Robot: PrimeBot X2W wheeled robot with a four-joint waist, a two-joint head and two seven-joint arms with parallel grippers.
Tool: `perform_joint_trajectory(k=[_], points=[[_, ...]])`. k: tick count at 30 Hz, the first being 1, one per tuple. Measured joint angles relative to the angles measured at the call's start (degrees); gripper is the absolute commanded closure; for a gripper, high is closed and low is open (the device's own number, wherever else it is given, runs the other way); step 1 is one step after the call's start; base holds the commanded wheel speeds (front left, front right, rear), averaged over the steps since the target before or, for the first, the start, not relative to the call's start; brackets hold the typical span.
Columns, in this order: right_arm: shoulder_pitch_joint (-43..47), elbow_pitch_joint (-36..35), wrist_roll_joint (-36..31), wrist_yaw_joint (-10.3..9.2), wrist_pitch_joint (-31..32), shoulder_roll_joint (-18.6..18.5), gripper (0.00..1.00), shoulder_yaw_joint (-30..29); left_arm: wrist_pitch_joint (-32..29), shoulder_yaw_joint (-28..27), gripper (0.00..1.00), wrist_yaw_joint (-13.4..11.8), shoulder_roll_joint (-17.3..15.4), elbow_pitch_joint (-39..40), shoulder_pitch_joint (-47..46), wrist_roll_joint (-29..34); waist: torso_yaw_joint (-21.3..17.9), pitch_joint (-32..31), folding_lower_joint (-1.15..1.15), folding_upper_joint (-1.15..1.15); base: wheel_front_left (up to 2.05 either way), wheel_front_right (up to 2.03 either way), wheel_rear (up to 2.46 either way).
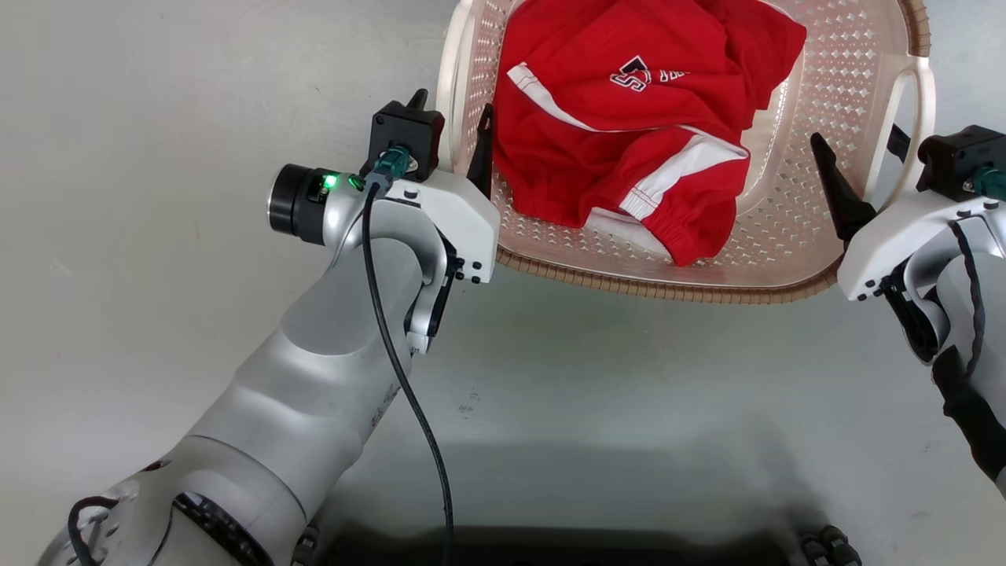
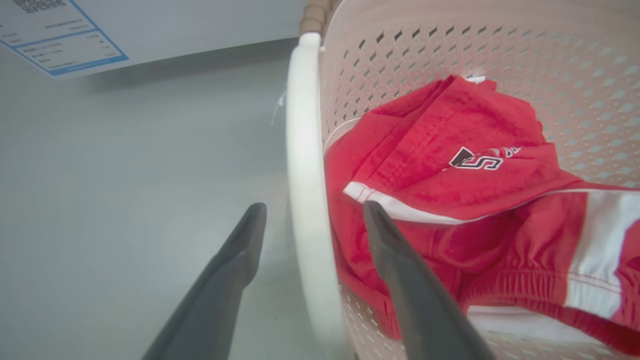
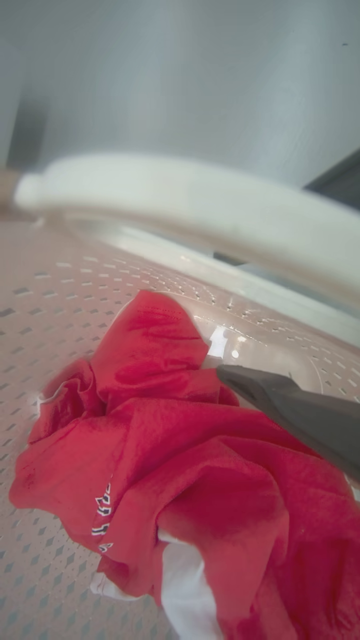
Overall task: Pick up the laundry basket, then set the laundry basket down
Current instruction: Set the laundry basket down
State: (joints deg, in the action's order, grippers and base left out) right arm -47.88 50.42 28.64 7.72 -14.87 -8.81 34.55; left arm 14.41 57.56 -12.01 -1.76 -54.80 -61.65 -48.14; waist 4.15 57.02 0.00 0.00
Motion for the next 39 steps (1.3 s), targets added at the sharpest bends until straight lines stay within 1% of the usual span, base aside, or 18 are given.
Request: perform_joint_trajectory(k=[8, 24, 39], points=[[0.20, -0.91, -1.87, -0.01, 0.07, 0.29, 0.00, -1.33, 0.00, 0.69, 0.00, -0.34, 0.00, 0.09, -0.01, -0.89, 0.03, -0.32, 0.00, 0.00, 0.00, 0.00, 0.00], [0.30, -0.91, -2.48, -0.01, 0.07, 0.59, 0.00, -2.25, 0.00, 0.88, 0.00, -0.41, 0.00, 0.25, 0.00, -1.43, -0.05, -1.68, 0.00, 0.00, 0.00, 0.00, 0.00], [1.61, -1.33, -3.01, -0.01, 0.08, 0.67, 0.00, -5.68, 0.00, -0.13, 0.00, -0.42, 0.00, 0.14, 0.68, -1.30, -0.18, -6.41, 0.00, 0.00, 0.00, 0.00, 0.00]])
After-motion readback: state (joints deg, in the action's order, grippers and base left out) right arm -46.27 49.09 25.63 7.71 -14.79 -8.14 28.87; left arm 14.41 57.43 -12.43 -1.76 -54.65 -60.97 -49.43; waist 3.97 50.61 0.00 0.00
